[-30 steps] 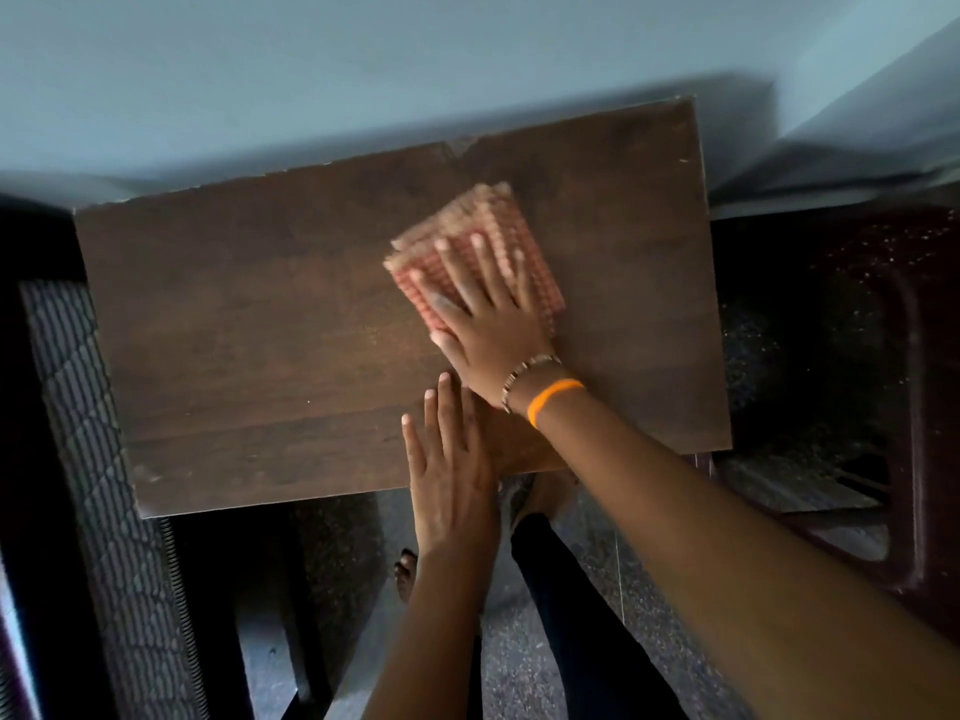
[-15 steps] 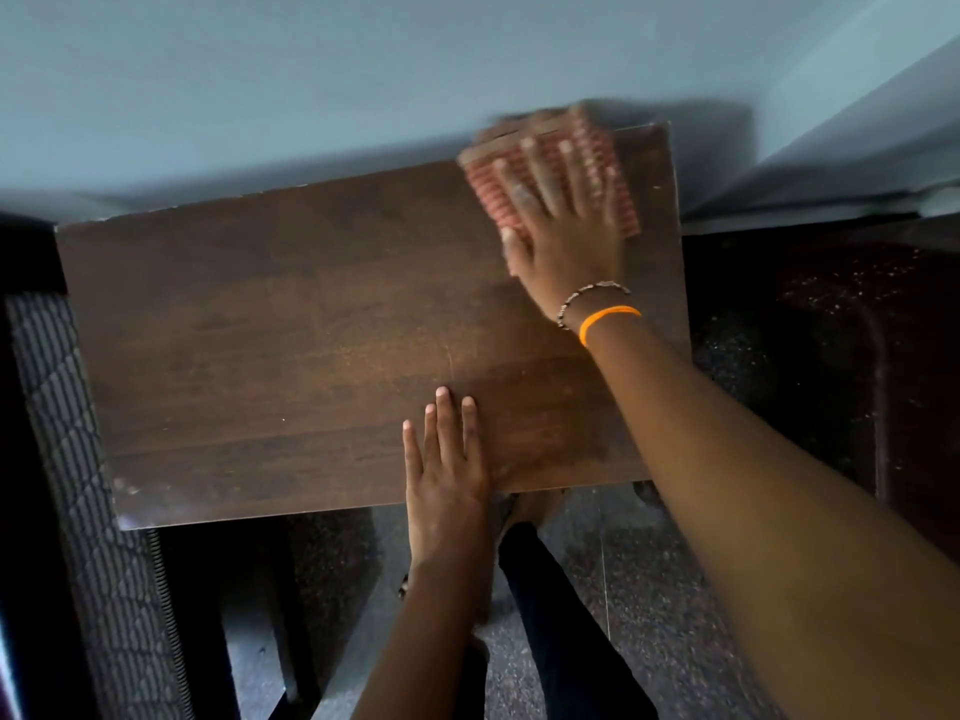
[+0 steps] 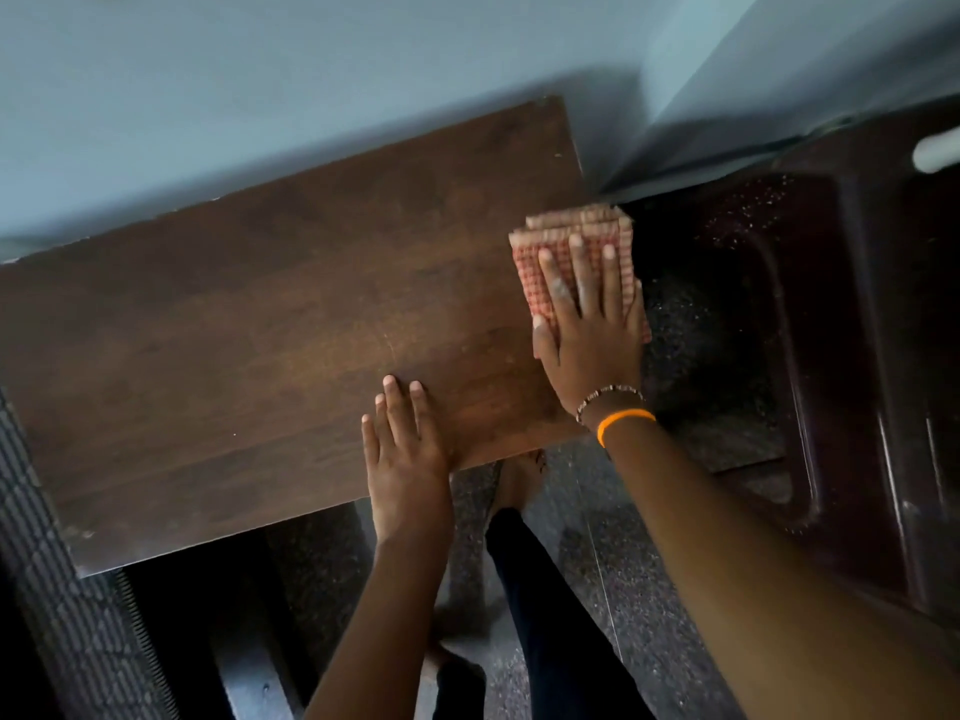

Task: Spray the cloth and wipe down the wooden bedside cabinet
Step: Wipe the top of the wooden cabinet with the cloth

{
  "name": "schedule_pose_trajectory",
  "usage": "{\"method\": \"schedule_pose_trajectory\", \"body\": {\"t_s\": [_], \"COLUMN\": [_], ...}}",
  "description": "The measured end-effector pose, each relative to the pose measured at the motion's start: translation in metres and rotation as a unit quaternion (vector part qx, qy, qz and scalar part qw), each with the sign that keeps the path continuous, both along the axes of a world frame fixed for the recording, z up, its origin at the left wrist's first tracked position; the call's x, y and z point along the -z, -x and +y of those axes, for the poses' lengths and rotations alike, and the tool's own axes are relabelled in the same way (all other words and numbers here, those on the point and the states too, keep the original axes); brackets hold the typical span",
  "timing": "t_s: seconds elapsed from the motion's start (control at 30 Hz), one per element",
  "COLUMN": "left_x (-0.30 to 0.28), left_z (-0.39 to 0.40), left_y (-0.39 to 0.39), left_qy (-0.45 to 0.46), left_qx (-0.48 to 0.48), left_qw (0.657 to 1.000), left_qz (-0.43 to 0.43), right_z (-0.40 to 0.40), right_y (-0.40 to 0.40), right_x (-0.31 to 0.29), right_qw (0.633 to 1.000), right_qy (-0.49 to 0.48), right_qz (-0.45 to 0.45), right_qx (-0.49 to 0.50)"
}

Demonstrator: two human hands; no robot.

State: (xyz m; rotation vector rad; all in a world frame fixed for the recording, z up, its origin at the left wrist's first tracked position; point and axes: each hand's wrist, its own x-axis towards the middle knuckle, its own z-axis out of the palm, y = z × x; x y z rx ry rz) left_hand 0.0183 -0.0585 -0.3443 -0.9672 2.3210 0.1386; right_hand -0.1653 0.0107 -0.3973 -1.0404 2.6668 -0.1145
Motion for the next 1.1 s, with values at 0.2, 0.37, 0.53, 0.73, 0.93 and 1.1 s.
{"method": "schedule_pose_trajectory", "body": {"t_s": [0.2, 0.37, 0.53, 0.73, 0.93, 1.1], "left_x": [0.002, 0.006, 0.006, 0.007, 0.017, 0.034], "left_z": [-0.01, -0.01, -0.008, -0.031, -0.058, -0.079], "left_y": [-0.012, -0.052, -0.125, -0.231, -0.323, -0.371], "left_qy": [-0.013, 0.017, 0.021, 0.042, 0.043, 0.042], "left_qx": [0.028, 0.022, -0.08, -0.21, -0.263, -0.281], "left_qw": [0.997, 0.989, 0.984, 0.963, 0.945, 0.933], "left_qz": [0.066, 0.144, 0.158, 0.164, 0.189, 0.221], "right_z": [0.076, 0.067, 0.023, -0.046, -0.108, -0.148], "right_y": [-0.061, -0.081, -0.142, -0.244, -0.343, -0.405], "right_x": [-0.001, -0.008, -0.01, -0.006, 0.0, 0.003], "right_qw": [0.999, 0.997, 0.998, 0.996, 0.987, 0.975], "right_qy": [-0.041, -0.064, -0.047, -0.018, 0.004, 0.022], "right_qz": [-0.014, -0.016, -0.042, -0.048, -0.062, -0.025], "right_qx": [0.023, 0.04, -0.023, -0.078, -0.15, -0.218]}}
